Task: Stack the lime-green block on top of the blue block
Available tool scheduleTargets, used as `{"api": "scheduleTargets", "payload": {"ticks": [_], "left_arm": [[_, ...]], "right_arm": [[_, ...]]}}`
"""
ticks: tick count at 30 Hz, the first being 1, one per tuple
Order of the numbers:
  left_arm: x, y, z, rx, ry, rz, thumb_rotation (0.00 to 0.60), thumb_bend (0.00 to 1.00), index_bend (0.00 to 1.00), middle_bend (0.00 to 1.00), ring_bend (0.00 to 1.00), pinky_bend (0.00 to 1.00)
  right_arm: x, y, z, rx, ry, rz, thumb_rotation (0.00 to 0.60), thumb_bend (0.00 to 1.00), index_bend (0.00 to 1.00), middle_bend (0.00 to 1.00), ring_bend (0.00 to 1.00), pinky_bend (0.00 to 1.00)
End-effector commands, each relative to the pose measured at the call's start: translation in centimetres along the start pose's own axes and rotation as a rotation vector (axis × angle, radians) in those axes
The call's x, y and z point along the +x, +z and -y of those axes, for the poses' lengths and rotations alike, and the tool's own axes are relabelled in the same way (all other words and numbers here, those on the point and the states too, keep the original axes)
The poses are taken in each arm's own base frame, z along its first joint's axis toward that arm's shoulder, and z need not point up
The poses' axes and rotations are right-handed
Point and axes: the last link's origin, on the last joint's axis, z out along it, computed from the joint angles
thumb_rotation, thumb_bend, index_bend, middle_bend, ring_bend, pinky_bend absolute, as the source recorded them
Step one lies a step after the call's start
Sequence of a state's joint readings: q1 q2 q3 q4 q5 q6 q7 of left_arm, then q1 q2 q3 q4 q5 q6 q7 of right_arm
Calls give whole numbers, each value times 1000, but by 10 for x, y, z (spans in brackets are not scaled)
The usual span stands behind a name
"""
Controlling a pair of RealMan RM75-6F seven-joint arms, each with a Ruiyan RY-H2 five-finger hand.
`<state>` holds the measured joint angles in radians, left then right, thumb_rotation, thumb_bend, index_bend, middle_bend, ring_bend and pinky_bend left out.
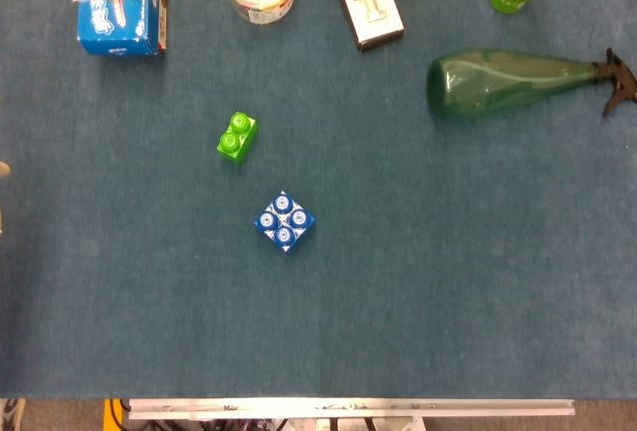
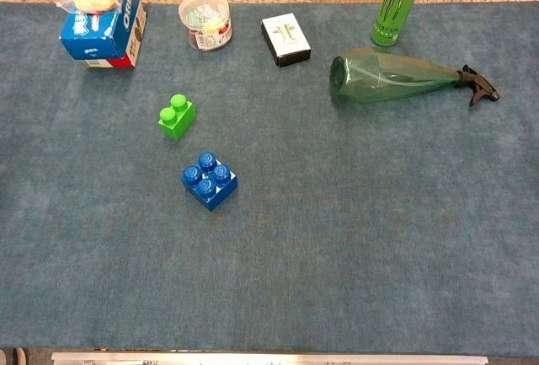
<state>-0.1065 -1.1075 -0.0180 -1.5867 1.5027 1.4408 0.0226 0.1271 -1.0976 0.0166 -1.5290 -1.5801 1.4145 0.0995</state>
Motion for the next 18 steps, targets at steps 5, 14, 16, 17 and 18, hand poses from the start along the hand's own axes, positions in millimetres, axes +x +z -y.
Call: {"api": "scheduleTargets", "payload": {"ticks": [5, 14, 16, 17, 18], "left_arm": [[-1, -1, 1, 4, 3, 8, 600, 589, 353, 331, 228, 349], [1, -2, -8, -22, -8, -55, 600, 589, 353, 295, 229, 381], [2, -2, -12, -38, -17, -76, 600, 545, 344, 272, 229, 390], [3, -2, -14, -44, -16, -87, 600, 517, 340, 265, 229, 390], [6, -2, -18, -52, -13, -105, 600, 459, 332, 251, 228, 390]], "right_arm": [[2, 1, 1, 5, 10, -7, 600, 534, 489, 372, 321, 501], [5, 1, -3, -13, 21, -13, 600, 534, 489, 372, 313, 501], [6, 1, -4, -13, 27, -21, 600, 534, 489, 372, 314, 501], [7, 0, -4, -12, 30, -25, 600, 534, 489, 371, 314, 501], [8, -1, -4, -13, 34, -28, 600, 534, 489, 372, 314, 501]]}}
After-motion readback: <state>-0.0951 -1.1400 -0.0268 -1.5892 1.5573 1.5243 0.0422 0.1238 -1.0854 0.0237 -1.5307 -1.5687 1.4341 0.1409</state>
